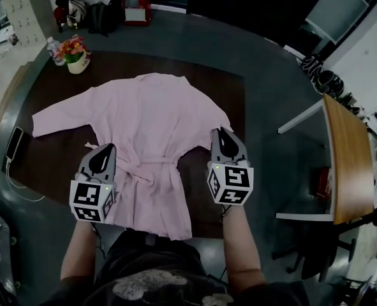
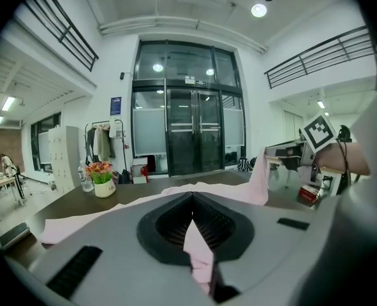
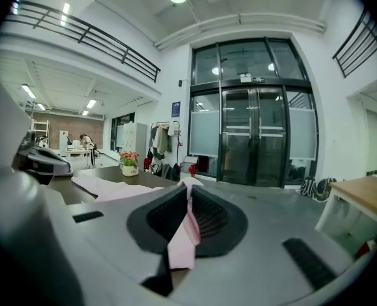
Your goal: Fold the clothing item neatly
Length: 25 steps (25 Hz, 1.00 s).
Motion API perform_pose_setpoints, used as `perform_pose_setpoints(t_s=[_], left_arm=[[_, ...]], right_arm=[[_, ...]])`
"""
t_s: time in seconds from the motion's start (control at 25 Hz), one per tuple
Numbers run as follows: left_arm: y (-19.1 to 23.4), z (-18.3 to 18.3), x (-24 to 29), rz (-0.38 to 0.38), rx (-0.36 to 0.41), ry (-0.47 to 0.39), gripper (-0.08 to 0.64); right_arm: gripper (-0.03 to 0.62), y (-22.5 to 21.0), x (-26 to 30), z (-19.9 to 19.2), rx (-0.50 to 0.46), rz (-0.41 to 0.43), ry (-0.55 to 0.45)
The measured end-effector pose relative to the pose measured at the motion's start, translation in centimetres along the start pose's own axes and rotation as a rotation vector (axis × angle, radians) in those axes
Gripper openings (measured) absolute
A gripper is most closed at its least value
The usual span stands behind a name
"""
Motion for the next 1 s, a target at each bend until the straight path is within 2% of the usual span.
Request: perform_pose_setpoints(t_s=[0.2,0.32,0.48,0.64,0.84,1.0], left_arm=[[3.4,-0.2,0.8,-0.010,-0.014,-0.024,0.009],[6.4,-0.8,1.4,-0.048,-0.026,-0.026,0.009],[11.6,-1.0,2.6,-0.128,-0.007,-0.029,0.009],[15.4,-1.5,4.1,-0.213,0.003,-0.030,0.009],[19.2,-1.6,5.8,-0.251,-0.005,-0.044,0.009],[20.8,-3.4,6.6,-0.280,-0.023,-0.014,0.009]], right_arm=[[0.014,3.6,3.4,0.4,-0.014,0.035,0.002],[0.014,5.4,5.5,0.7,-0.034,-0.024,0.020],[0.014,9.4,8.5,3.6,-0.071,-0.108,-0.014],[0.014,14.0,11.8,4.1,-0.054,-0.144,-0.006],[0.014,20.0,16.5,1.8,-0.057,-0.091,0.030],[0.014,24.5,19.2,-2.3,-0.129,-0.024,0.111]])
Point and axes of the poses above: the fingertips, and each gripper's own axes: x forward along the fingers, y to its left, z out of its top, the point moved 2 cm from there along -x, backward along the fingers, and after that the axes turned 3 degrees about x, right-handed, at the moved point
